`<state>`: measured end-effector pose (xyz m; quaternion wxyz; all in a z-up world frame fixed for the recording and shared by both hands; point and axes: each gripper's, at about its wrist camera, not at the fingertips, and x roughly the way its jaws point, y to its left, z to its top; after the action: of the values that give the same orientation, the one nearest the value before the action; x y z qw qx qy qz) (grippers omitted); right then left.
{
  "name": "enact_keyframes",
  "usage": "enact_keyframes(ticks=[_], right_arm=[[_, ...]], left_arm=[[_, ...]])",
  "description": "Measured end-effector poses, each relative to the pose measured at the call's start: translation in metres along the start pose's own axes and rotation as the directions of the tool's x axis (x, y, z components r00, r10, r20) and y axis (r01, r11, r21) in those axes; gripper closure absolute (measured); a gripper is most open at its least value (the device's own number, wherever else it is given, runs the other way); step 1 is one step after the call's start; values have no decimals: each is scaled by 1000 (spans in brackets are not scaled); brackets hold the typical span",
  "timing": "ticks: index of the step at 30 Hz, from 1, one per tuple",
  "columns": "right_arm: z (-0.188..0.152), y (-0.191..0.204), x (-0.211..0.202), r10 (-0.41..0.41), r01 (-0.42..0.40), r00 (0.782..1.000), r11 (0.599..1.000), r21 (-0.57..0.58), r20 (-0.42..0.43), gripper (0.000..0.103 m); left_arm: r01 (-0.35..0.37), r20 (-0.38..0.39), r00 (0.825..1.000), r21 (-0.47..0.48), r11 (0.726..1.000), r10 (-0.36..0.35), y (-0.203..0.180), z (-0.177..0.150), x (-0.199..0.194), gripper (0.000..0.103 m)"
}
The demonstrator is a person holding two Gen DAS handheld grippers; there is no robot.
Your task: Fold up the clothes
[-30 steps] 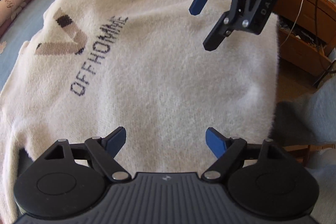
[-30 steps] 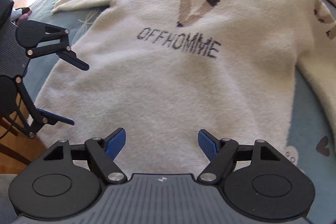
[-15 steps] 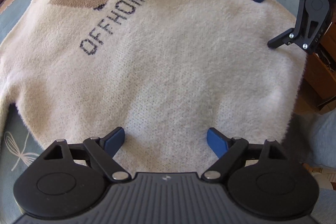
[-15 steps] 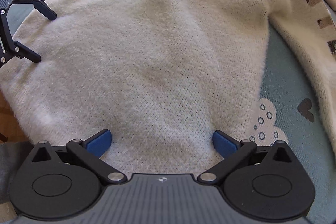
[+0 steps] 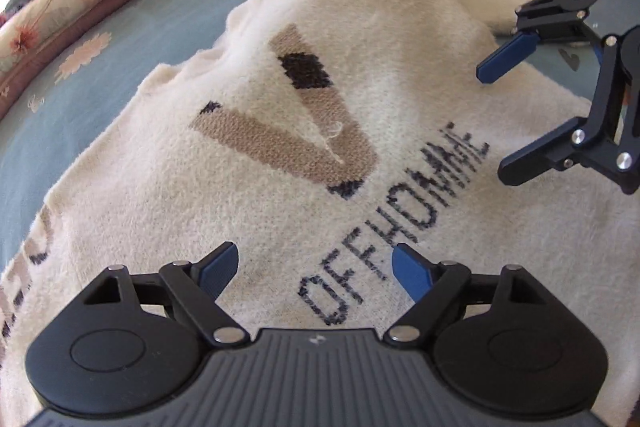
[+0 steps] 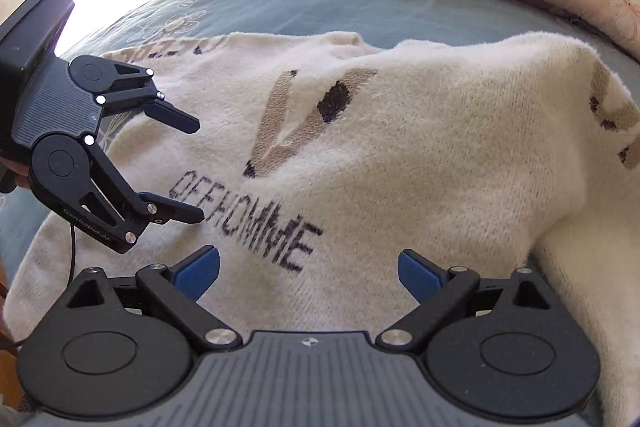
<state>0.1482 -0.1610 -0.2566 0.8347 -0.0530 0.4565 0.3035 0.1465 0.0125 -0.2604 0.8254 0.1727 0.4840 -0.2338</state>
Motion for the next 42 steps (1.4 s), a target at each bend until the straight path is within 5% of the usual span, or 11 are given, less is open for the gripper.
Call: enact_keyframes(ticks=[2,6,9,15,18,23,38,42], right_arm=[[5,-16,20,-12,13,999,999,48,-31,7],[11,-30,34,-180,179,983,982,-60,-29,10],[18,-36,43,-191,187,980,980,-69,-61,9],[32,-15,26,-193,195,976,981,10,-96,9],[30,-1,41,-177,183,973,983,21,-150,6],[23,6,61,-242,255,955,965,55,-172,0],[12,12,52,-305,317,945,943,103,-121,0],[-19,16,25,-339,354,932,926,130,-127,0]], left_arm=[[-39,-31,999,-10,999,39,7,-7,8,15],[-62,-57,997,-79,995,58,36,-21,15,0],[-57,-69,996,-94,994,51,45,-22,13,0],[-75,-23,997,28,997,76,18,-8,-12,9],[-62,-69,995,87,994,68,7,-8,-1,8],[-15,-119,993,-118,993,1,32,-15,19,0],[6,-31,999,-147,989,-11,36,-32,11,0],[4,5,1000,-105,995,-3,36,-61,-5,0]])
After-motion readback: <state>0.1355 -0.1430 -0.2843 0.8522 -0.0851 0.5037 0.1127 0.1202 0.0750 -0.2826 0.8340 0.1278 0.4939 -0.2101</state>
